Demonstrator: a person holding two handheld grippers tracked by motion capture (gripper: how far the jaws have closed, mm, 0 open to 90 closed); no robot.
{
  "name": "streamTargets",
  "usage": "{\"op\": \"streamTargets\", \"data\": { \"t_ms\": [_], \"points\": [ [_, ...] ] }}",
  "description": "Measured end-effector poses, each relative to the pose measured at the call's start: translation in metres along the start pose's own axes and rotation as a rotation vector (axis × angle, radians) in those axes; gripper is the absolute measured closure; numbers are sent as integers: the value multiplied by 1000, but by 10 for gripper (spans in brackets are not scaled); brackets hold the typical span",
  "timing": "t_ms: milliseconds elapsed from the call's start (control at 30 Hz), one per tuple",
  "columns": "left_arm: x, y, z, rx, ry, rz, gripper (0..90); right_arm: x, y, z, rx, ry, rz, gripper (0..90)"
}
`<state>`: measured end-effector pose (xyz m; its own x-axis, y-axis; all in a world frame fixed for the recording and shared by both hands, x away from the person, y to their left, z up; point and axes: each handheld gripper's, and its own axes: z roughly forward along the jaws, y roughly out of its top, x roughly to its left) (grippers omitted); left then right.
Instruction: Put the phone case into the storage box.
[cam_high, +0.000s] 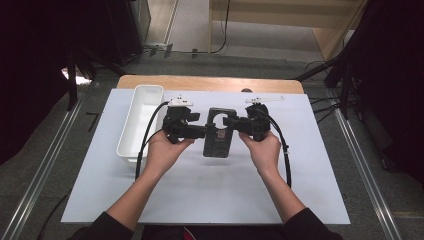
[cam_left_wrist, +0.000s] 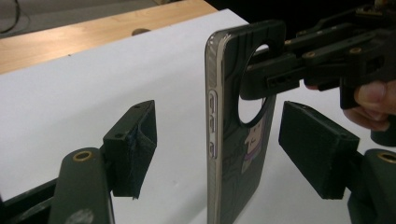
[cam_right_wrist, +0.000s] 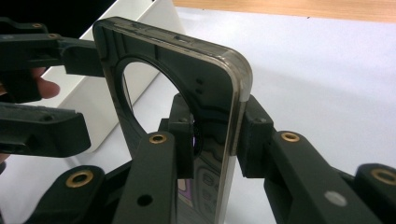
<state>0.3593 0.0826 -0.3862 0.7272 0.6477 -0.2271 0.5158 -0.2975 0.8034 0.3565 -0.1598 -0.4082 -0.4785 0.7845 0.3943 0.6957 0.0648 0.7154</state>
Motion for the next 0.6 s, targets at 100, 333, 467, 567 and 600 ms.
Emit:
{"op": "streamTargets", "data": {
  "t_ms": [100,333,467,567,600],
  "points": [
    [1,0,0,-4,22,0,279,3,2,4,-7,-6,5,703],
    [6,1,-1,-13,43,-13,300,9,9,13,-2,-32,8,703],
    [11,2,1,-8,52,-38,301,12,9,16,-1,-34,24,703],
    [13,2,2,0,52,-43,332,14,8,19,-2,-32,32,703],
    [13,1,3,4,50,-44,332,14,8,20,-4,-27,29,703]
  ]
}}
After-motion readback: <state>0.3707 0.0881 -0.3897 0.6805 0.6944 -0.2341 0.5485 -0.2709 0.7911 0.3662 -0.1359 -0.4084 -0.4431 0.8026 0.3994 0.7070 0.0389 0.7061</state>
